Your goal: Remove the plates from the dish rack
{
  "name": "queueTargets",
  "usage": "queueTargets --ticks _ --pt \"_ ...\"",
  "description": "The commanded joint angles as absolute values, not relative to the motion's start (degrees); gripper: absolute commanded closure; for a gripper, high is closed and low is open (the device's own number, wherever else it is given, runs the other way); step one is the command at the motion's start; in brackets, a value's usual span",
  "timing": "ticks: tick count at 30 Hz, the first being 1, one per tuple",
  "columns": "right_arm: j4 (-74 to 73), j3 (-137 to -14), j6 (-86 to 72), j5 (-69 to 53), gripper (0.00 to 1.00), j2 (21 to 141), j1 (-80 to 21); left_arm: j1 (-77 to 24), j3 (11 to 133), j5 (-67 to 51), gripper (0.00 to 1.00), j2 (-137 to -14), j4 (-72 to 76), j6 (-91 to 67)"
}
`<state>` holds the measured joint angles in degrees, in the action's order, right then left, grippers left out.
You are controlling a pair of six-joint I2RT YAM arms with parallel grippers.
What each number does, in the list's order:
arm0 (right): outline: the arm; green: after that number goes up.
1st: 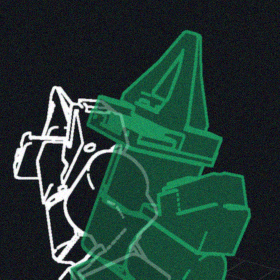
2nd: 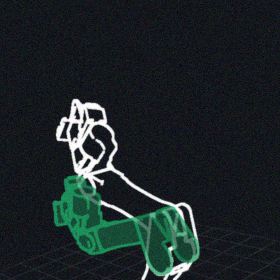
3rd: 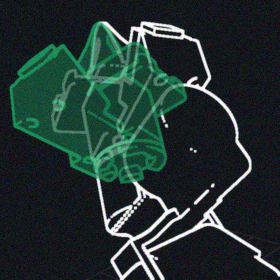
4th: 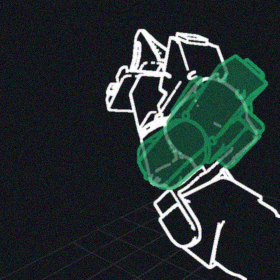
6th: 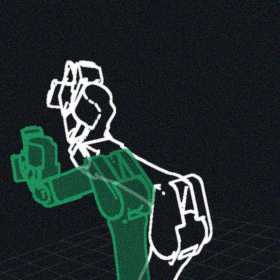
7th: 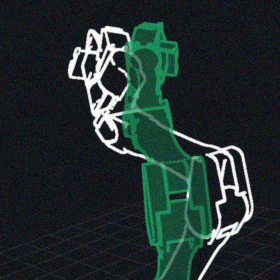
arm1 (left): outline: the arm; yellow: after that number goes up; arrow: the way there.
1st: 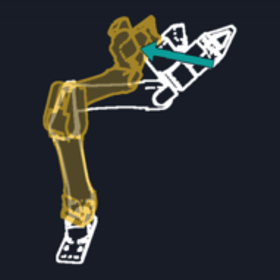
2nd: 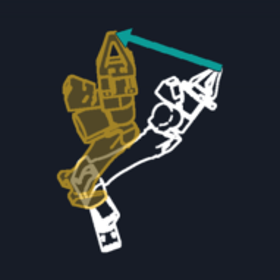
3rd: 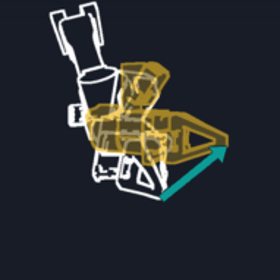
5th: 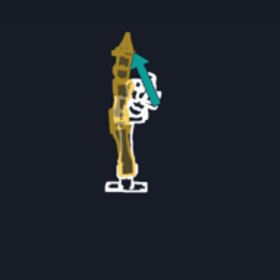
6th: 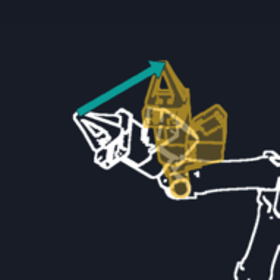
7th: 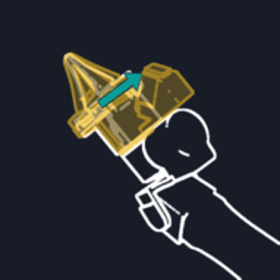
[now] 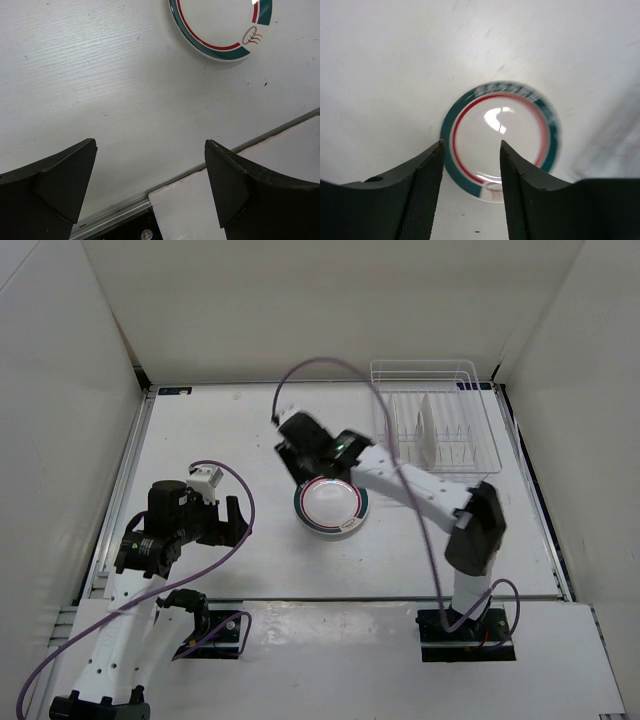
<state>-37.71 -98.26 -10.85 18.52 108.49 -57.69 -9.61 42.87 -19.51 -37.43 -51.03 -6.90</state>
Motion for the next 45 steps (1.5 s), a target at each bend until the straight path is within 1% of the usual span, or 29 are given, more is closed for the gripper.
queueTargets --ticks 1,3,4,6,7,8,10,11,13,14,16,19,20,26,29,32,38,39,40,45 --pt "-44.19 -107.47 -2.4 22.66 0.49 96.95 -50.14 -9.84 43.24 -19.95 0.0 -36.48 -51.07 -6.68" --pt "-45.96 -111.26 -0.63 25.38 0.51 95.89 -46.95 -9.93 43.16 -19.95 0.0 -36.3 -51.15 -6.77" --pt "-48.49 -113.97 -0.27 25.66 0.52 96.06 -43.71 -9.84 43.24 -20.04 0.0 -36.3 -50.98 -6.68" --pt "-50.96 -117.76 -0.26 25.14 0.52 97.46 -37.74 -9.84 43.24 -20.21 0.0 -36.56 -51.06 -6.77" --pt "-52.28 -119.95 -0.61 24.7 0.55 97.82 -36.05 -9.84 43.24 -20.3 0.0 -36.65 -51.06 -6.68" --pt "-52.64 -120.06 -1.14 21.48 0.55 98.0 -32.9 -9.93 43.24 -20.3 0.0 -36.74 -51.15 -6.77" --pt "-52.56 -119.36 -4.29 18.73 0.58 97.91 -27.18 -9.84 43.24 -20.22 0.0 -36.91 -51.15 -6.68" --pt "-51.95 -118.75 -5.09 13.85 0.58 98.08 -21.68 -9.93 43.24 -20.13 0.0 -36.83 -51.07 -6.68" --pt "-51.68 -118.13 -7.29 10.39 0.6 99.39 -18.73 -9.93 43.24 -20.04 0.0 -36.83 -51.15 -6.59" --pt "-51.24 -117.95 -8.51 5.32 0.61 99.84 -15.07 -9.84 43.33 -20.3 0.0 -36.74 -51.24 -6.77" --pt "-50.98 -117.69 -9.05 1.87 0.61 101.94 -13.45 -9.93 43.24 -20.21 0.0 -36.74 -51.07 -6.68" --pt "-49.84 -116.9 -9.49 0.62 0.61 103.53 -10.29 -9.84 43.07 -19.95 0.0 -36.82 -51.07 -6.68" --pt "-48.88 -115.5 -9.58 -1.3 0.62 103.8 -10.28 -9.93 43.15 -19.95 0.0 -36.91 -51.24 -6.77" --pt "-47.9 -114.44 -11.07 -4.65 0.62 107.05 -6.95 -9.84 43.24 -19.95 0.0 -37.18 -50.98 -6.68" --pt "-47.2 -114.0 -11.42 -6.32 0.65 108.54 -5.8 -9.93 43.07 -19.95 0.0 -37.26 -51.07 -6.68" --pt "-44.23 -111.54 -12.04 -9.84 0.65 106.62 -5.71 -9.93 43.15 -19.86 0.0 -37.53 -51.15 -6.68" --pt "-39.38 -107.23 -13.09 -17.31 0.54 101.61 -7.03 -9.93 43.24 -19.95 0.0 -38.06 -50.89 -6.68" --pt "-39.29 -107.05 -13.1 -18.79 0.48 101.78 -7.29 -9.93 43.16 -20.04 0.0 -37.97 -50.89 -6.68" --pt "-39.11 -106.27 -13.1 -20.03 0.46 101.6 -8.08 -9.93 43.15 -19.95 0.0 -38.14 -50.71 -6.68" --pt "-35.96 -100.48 -12.04 -20.83 0.43 101.25 -11.25 -9.93 43.33 -20.13 0.0 -38.41 -50.8 -6.68"
